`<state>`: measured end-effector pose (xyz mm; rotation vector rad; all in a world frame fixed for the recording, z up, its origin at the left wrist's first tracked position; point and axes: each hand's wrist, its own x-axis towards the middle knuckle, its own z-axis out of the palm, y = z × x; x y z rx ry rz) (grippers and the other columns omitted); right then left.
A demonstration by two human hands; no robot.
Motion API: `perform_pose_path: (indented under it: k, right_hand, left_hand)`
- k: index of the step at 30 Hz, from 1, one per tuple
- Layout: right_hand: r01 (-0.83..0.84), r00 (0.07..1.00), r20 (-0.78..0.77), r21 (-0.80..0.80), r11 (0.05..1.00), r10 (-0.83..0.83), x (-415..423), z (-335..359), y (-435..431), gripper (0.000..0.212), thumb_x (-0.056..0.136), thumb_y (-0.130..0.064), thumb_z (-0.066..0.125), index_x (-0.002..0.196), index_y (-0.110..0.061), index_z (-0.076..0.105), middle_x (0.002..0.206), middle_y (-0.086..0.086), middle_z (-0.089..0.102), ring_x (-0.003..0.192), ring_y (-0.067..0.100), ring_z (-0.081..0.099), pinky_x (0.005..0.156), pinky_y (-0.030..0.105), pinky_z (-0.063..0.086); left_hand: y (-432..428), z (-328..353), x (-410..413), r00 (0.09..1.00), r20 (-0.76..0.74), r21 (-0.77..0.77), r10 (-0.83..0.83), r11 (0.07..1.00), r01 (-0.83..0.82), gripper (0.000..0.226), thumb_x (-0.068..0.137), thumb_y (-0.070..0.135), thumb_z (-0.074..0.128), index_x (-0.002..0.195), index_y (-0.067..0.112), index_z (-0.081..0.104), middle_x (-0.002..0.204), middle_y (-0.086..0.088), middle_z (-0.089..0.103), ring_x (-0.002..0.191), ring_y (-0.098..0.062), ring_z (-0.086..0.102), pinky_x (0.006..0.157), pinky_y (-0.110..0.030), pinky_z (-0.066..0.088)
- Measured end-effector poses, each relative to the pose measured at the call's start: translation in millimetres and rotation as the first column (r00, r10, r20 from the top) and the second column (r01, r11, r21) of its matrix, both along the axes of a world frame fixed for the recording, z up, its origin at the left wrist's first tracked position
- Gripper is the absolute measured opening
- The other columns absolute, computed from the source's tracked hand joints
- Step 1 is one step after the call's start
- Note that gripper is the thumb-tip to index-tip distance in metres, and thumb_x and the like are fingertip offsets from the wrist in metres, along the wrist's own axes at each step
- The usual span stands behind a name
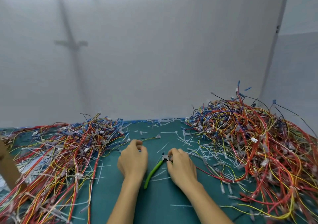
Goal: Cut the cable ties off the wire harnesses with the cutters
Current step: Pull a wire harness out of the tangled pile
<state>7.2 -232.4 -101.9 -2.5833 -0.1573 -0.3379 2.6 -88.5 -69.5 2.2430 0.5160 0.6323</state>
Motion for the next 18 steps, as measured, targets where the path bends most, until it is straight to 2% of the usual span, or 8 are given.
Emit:
perform_pose_path:
  k: [2, 5, 7, 9, 12, 14, 16, 18]
  right_hand:
    - [0.038, 0.999, 0.027, 0.011, 0.999, -0.038, 0.2, -0.8, -5.9, 0.020, 0.098, -0.027, 0.052, 0.117, -0.023, 0.055, 0.115, -0.002, 0.057, 0.109, 0.020, 0.054, 0.083, 0.031, 0.045]
    - [0.116, 0.991, 0.059, 0.040, 0.993, -0.118, 2.3, -1.0, -15.8, 0.018, 0.098, -0.026, 0.052, 0.115, -0.023, 0.057, 0.114, -0.003, 0.058, 0.109, 0.018, 0.055, 0.082, 0.030, 0.045]
    - [0.153, 0.985, 0.073, 0.061, 0.986, -0.157, 3.0, -1.6, -20.1, 0.017, 0.097, -0.027, 0.055, 0.113, -0.023, 0.058, 0.111, -0.005, 0.061, 0.107, 0.016, 0.056, 0.080, 0.028, 0.043]
    - [0.172, 0.980, 0.083, 0.081, 0.982, -0.178, 3.2, -1.9, -21.7, 0.014, 0.095, -0.028, 0.058, 0.109, -0.023, 0.059, 0.109, -0.006, 0.063, 0.104, 0.016, 0.057, 0.077, 0.027, 0.042]
    - [0.176, 0.979, 0.088, 0.080, 0.981, -0.183, 3.0, -2.2, -20.8, 0.012, 0.095, -0.028, 0.059, 0.106, -0.023, 0.060, 0.107, -0.006, 0.064, 0.103, 0.016, 0.058, 0.076, 0.028, 0.042]
    - [0.176, 0.979, 0.087, 0.072, 0.982, -0.182, 3.0, -2.0, -21.1, 0.012, 0.094, -0.028, 0.060, 0.106, -0.024, 0.060, 0.108, -0.006, 0.063, 0.103, 0.016, 0.058, 0.075, 0.027, 0.042]
    - [0.178, 0.979, 0.084, 0.070, 0.982, -0.184, 3.2, -1.8, -21.5, 0.012, 0.094, -0.028, 0.060, 0.105, -0.024, 0.060, 0.108, -0.006, 0.064, 0.104, 0.016, 0.058, 0.075, 0.027, 0.041]
    - [0.181, 0.979, 0.082, 0.070, 0.981, -0.187, 2.8, -1.5, -21.0, 0.012, 0.094, -0.029, 0.060, 0.106, -0.025, 0.060, 0.109, -0.006, 0.064, 0.104, 0.015, 0.058, 0.076, 0.027, 0.042]
  left_hand:
    - [11.7, 2.3, -0.2, 0.991, 0.077, 0.082, 0.110, 0.990, -0.116, 0.025, 0.088, 0.021, 0.057, 0.111, 0.021, 0.065, 0.111, -0.005, 0.069, 0.106, -0.030, 0.056, 0.083, -0.036, 0.042]
    - [32.4, 0.6, -2.1, 0.961, 0.085, 0.191, 0.265, 0.942, -0.276, 0.037, 0.084, 0.014, 0.061, 0.120, 0.005, 0.059, 0.131, -0.019, 0.053, 0.125, -0.035, 0.041, 0.098, -0.046, 0.032]
    - [46.5, 1.2, -4.8, 0.937, 0.070, 0.198, 0.342, 0.916, -0.349, 0.043, 0.082, 0.009, 0.062, 0.123, 0.000, 0.054, 0.140, -0.024, 0.045, 0.135, -0.038, 0.032, 0.108, -0.050, 0.026]
    - [58.9, 1.4, -5.5, 0.934, -0.017, 0.234, 0.356, 0.910, -0.343, 0.043, 0.085, 0.012, 0.059, 0.125, -0.002, 0.052, 0.139, -0.025, 0.047, 0.134, -0.039, 0.037, 0.113, -0.049, 0.020]
    - [66.4, 1.1, -3.7, 0.925, -0.198, 0.313, 0.325, 0.915, -0.254, 0.037, 0.091, 0.021, 0.050, 0.121, 0.001, 0.053, 0.128, -0.018, 0.059, 0.120, -0.035, 0.053, 0.111, -0.043, 0.023]
    - [62.1, -0.9, -4.6, 0.913, -0.264, 0.323, 0.312, 0.920, -0.221, 0.039, 0.092, 0.023, 0.050, 0.124, 0.001, 0.050, 0.133, -0.020, 0.054, 0.122, -0.037, 0.049, 0.107, -0.044, 0.029]
    - [58.7, -3.7, -6.0, 0.915, -0.277, 0.274, 0.292, 0.937, -0.216, 0.041, 0.092, 0.018, 0.054, 0.126, -0.003, 0.045, 0.135, -0.026, 0.046, 0.124, -0.043, 0.043, 0.102, -0.048, 0.034]
    - [60.0, -6.5, -5.0, 0.938, -0.238, 0.221, 0.252, 0.954, -0.200, 0.039, 0.091, 0.009, 0.055, 0.124, -0.009, 0.043, 0.129, -0.032, 0.047, 0.119, -0.048, 0.046, 0.094, -0.052, 0.040]
